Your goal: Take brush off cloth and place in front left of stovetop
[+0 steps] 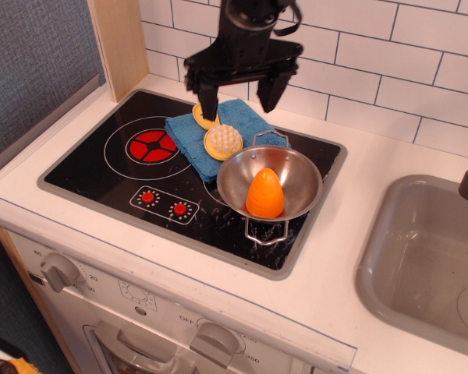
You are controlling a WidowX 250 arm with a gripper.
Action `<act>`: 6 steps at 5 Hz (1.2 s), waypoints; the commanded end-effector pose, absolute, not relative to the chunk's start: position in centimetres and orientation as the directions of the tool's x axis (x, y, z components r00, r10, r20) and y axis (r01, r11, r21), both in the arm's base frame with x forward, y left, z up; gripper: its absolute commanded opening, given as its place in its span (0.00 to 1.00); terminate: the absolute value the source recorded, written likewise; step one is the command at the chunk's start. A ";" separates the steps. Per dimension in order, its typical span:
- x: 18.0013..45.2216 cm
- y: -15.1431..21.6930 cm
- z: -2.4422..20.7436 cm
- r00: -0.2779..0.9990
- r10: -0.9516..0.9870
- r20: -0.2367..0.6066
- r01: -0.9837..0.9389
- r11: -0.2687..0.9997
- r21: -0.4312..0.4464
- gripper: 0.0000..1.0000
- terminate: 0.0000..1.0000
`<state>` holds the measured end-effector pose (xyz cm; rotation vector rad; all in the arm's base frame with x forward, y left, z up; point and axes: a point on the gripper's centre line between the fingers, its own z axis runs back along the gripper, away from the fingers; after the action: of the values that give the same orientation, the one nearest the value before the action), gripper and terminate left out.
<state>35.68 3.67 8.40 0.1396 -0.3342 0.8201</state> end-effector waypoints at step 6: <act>37.7 7.1 3.1 0.548 0.787 0.285 -0.821 0.571 0.002 0.00 0.00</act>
<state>37.68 7.00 1.87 0.1531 -0.2296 0.9566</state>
